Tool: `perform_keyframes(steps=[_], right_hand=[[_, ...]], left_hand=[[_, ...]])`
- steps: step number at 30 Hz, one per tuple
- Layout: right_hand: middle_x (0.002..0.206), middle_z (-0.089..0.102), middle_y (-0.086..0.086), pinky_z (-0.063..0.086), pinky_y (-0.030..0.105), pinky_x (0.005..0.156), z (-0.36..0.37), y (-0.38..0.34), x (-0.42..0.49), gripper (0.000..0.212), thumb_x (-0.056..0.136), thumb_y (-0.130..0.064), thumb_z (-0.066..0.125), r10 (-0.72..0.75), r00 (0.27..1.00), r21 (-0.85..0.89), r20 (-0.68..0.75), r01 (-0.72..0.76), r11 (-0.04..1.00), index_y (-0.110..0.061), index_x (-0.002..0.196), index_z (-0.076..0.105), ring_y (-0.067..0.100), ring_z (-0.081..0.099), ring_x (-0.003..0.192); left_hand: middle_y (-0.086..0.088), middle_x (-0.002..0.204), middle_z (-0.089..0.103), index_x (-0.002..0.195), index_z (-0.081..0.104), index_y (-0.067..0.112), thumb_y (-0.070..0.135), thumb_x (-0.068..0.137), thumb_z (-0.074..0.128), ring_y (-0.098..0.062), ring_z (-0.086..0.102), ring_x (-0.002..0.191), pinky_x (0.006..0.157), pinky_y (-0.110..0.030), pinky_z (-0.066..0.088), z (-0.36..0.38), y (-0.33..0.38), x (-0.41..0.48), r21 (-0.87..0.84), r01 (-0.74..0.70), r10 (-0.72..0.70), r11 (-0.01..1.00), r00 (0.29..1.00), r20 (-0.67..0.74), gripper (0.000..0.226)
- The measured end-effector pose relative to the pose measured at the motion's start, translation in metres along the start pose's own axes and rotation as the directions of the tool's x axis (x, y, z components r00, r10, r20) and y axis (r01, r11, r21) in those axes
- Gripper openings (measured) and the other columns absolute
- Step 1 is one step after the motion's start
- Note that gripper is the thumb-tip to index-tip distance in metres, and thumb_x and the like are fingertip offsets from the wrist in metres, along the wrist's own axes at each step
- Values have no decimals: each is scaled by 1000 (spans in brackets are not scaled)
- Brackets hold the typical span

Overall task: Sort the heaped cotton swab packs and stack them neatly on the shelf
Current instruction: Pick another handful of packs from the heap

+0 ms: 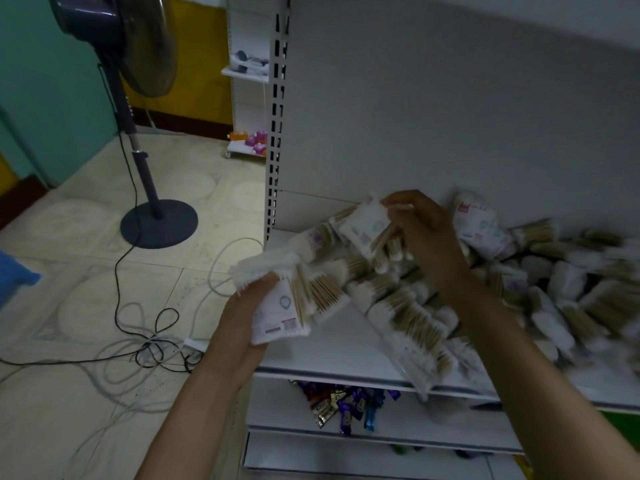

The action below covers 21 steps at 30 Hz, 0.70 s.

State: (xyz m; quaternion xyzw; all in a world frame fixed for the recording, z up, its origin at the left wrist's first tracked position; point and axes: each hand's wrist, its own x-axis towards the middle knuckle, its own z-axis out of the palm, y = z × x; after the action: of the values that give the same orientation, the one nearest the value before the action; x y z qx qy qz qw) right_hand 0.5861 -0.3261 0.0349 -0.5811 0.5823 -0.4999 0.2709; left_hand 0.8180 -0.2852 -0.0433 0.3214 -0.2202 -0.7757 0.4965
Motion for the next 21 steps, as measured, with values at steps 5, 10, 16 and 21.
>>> perform_keyframes(steps=[5,10,16,21], right_hand=[[81,64,-12,44,14,66,14,-14,-40,35,92,2,50,48,974,-25,220,-43,999,-27,78,66,-2,57,69],[67,55,6,42,26,56,54,-12,-65,30,98,-9,43,38,887,-101,461,9,995,-36,107,51,13,52,59],[88,61,-5,45,24,72,74,17,-69,32,101,-23,40,6,974,-243,228,51,969,-13,130,50,6,58,80],[125,57,12,41,33,94,94,56,-106,42,90,-30,55,4,904,-598,427,279,751,-7,125,58,29,51,115]], left_hand=[[-8,89,74,75,79,14,38,11,98,-18,72,77,59,-29,59,-3,-3,-12,-21,0,2,1000,995,104,71],[-12,91,74,83,79,12,41,18,98,-21,72,77,59,-29,57,-4,-10,-20,91,71,-85,993,983,164,74],[-7,82,73,75,78,15,34,18,99,-19,72,72,57,-33,59,-31,-7,-24,-182,11,1,983,998,64,64],[-19,125,62,105,72,11,30,29,99,-39,59,115,87,-62,49,-48,-6,-27,-263,16,-3,965,999,50,82]])
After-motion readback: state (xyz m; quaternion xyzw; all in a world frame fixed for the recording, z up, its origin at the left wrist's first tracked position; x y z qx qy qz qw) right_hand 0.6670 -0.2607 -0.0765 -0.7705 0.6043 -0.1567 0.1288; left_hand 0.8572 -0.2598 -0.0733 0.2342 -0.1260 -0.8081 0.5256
